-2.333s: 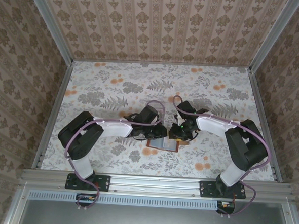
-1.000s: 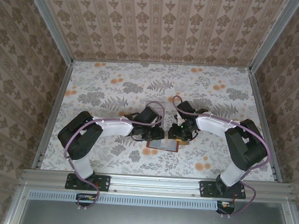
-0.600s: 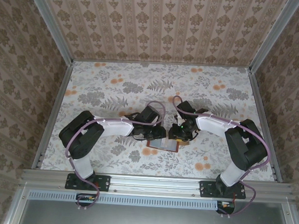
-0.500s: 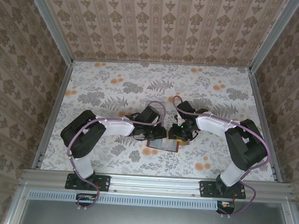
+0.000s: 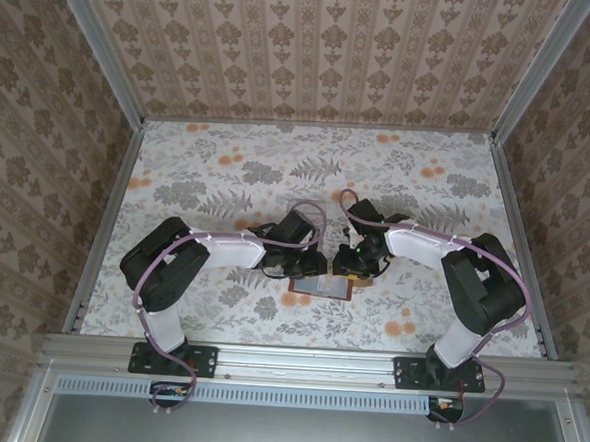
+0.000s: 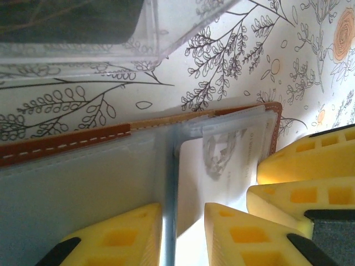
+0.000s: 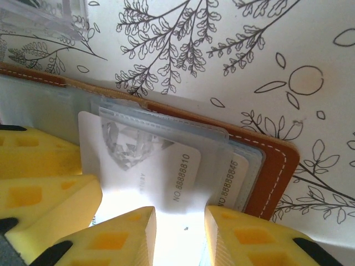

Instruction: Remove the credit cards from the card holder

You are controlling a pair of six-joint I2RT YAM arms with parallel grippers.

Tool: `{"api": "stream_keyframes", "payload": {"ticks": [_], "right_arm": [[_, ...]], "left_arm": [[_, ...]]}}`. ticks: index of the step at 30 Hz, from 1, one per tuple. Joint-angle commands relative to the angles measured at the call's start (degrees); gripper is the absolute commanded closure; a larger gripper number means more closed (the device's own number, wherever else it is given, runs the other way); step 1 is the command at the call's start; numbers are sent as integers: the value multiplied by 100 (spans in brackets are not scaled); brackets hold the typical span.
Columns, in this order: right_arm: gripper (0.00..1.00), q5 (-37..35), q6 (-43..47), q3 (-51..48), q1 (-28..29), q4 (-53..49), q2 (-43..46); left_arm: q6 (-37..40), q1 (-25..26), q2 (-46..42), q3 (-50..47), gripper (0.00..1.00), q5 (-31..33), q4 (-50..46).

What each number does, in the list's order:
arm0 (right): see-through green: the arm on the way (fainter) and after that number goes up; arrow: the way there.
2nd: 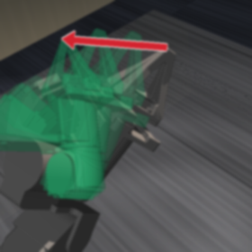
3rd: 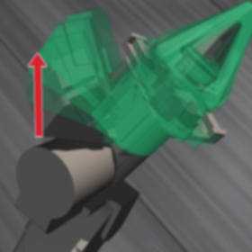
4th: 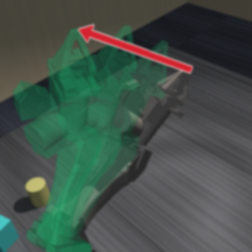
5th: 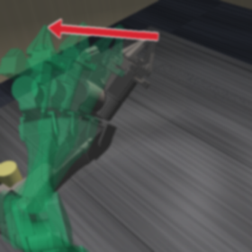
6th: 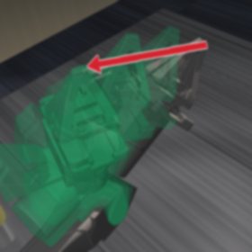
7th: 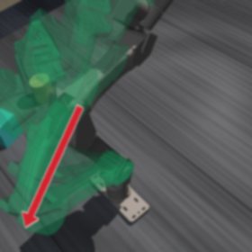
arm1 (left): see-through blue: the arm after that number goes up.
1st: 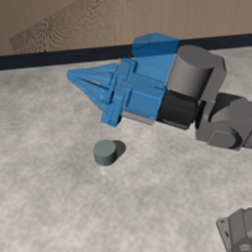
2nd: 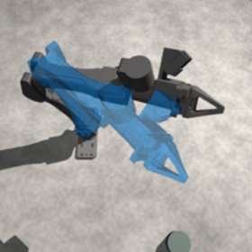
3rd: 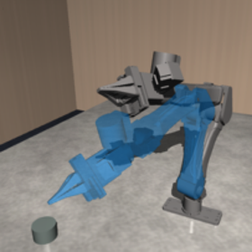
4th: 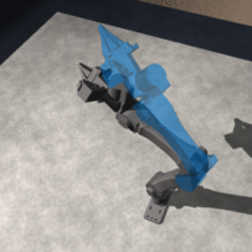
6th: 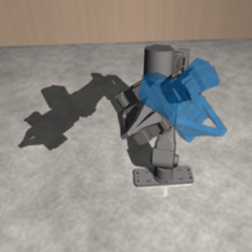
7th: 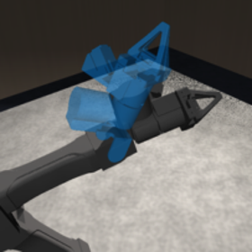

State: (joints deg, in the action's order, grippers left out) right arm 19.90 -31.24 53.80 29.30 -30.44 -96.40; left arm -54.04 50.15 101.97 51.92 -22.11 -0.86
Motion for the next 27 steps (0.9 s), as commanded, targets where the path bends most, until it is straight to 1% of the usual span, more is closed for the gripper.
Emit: {"api": "stream_keyframes", "payload": {"ticks": [1, 4, 8, 11, 14, 18, 27], "right_arm": [[69, -92, 74, 89, 44, -164, -176], [69, -100, 71, 98, 46, -151, -194], [70, -161, 91, 96, 50, -180, -201], [72, -380, 150, 131, 51, -305, -227], [73, -693, 230, 174, 46, -469, -263], [73, -867, 281, 183, 51, -558, -262], [73, -832, 294, 225, 58, -560, -227]], "left_arm": [[13, -10, 69, 3, 79, -73, 67], [-86, -24, 43, -88, 86, -101, 249], [-77, -49, -49, -148, 92, -33, 223], [-26, -67, -165, -196, 96, 52, 98], [-1, -109, -302, -283, 97, 92, 39], [92, -151, -510, -348, 97, 175, -172], [310, -182, -968, -302, 97, 432, -756]]}}
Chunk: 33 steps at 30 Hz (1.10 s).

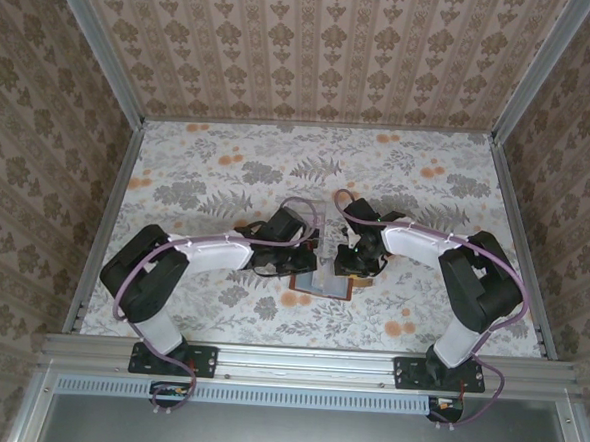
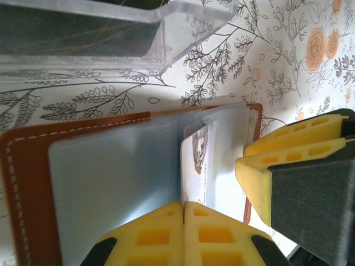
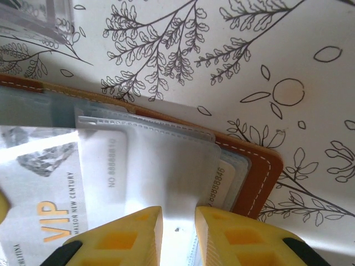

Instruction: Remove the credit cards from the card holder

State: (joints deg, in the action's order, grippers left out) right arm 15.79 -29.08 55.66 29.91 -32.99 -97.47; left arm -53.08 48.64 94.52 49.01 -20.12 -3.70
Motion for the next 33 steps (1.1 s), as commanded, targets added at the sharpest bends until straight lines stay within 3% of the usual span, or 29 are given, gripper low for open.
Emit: {"api": "stream_keyframes", "payload": {"ticks": [1, 7, 15, 21, 25, 33], "right_arm": [[73, -414, 78, 50, 2, -304, -106], [73, -349, 80, 94, 6, -296, -114], [73, -296, 91, 103, 10, -248, -175], [73, -269, 87, 99, 24, -224, -176], [73, -261, 92, 84, 32, -230, -154], [73, -278, 94, 16, 32, -199, -106]], "left_arm": [[252, -38, -269, 22, 97, 272, -577], [514, -37, -460, 289, 98, 627, -1343], [567, 143, -72, 762, 98, 633, -1575], [458, 387, 213, 1078, 86, 621, -1616], [387, 460, 277, 1101, 85, 641, -1629], [421, 463, 257, 1143, 93, 723, -1827]]}}
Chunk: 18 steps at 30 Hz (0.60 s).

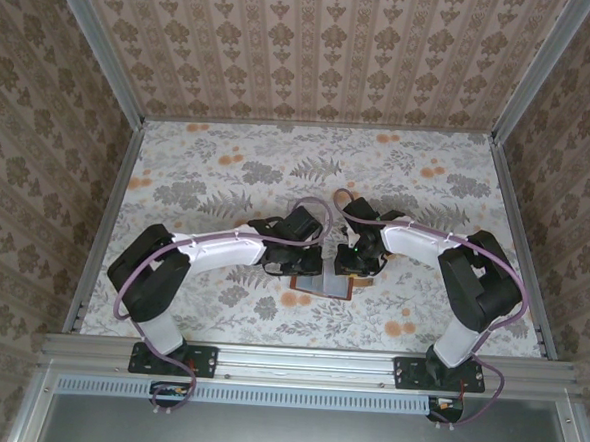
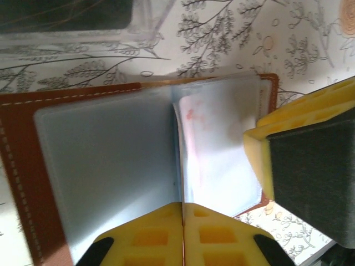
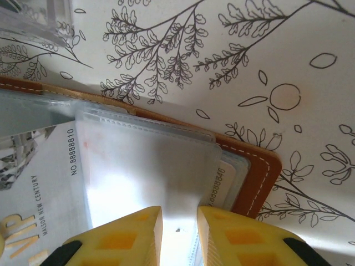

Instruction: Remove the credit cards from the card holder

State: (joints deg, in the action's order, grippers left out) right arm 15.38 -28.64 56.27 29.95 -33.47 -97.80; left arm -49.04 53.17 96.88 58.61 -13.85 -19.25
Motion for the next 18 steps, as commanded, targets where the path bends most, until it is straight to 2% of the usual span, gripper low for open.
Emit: {"api": "stream_keyframes", "payload": {"ticks": [1, 11, 15, 18], "right_arm": [[73, -237, 53, -46, 28, -151, -67], [73, -56, 200, 325, 28, -208, -249], [73, -60, 255, 451, 19, -395, -87], [73, -37, 280, 509, -22, -540, 167]], "left_arm": [[32, 7, -29, 189, 94, 153, -341], [522, -135, -867, 247, 99, 685, -1048], [1195, -310, -1133, 400, 100, 747, -1283], [2112, -604, -1286, 672, 100, 804, -1677]]}}
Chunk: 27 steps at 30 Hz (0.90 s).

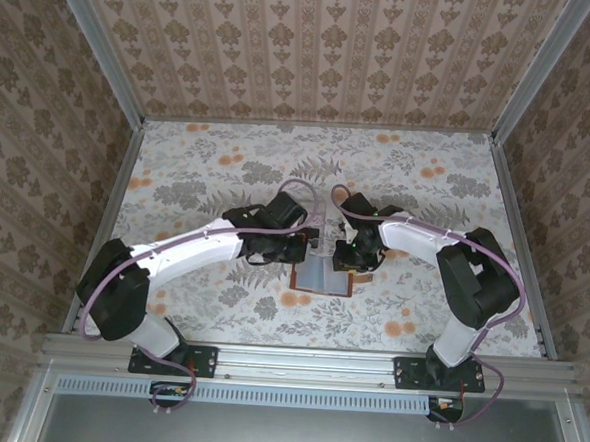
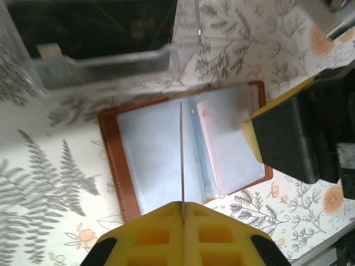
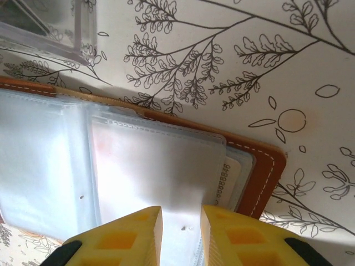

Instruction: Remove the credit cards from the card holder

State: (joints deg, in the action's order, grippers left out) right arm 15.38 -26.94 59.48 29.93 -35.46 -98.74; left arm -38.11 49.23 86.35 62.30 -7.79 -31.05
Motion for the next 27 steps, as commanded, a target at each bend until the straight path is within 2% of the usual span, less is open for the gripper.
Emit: {"api": "stream_keyframes", "payload": {"ticks": [1, 5, 10, 16, 22, 27], "right_arm": [[73, -28, 117, 194, -37, -386, 374], [72, -73, 178, 250, -142, -631, 735], [72, -201, 300, 309, -337, -928, 1054], [72, -254, 322, 201, -504, -1075, 1371], [72, -259, 299, 7, -566, -1108, 1566], [72, -247, 236, -176, -582, -1068, 1671]], "left_arm": [[1438, -318, -303, 369, 100, 194, -553], [3287, -740, -336, 776, 100, -270, -712], [5560, -1062, -46, 1437, 100, -389, -1098], [7696, -1260, 412, 1955, 100, -841, -1162], [9097, -1335, 1144, 2549, 100, -1194, -1457], [9600, -1562, 1978, 3494, 100, -1672, -2137]]}}
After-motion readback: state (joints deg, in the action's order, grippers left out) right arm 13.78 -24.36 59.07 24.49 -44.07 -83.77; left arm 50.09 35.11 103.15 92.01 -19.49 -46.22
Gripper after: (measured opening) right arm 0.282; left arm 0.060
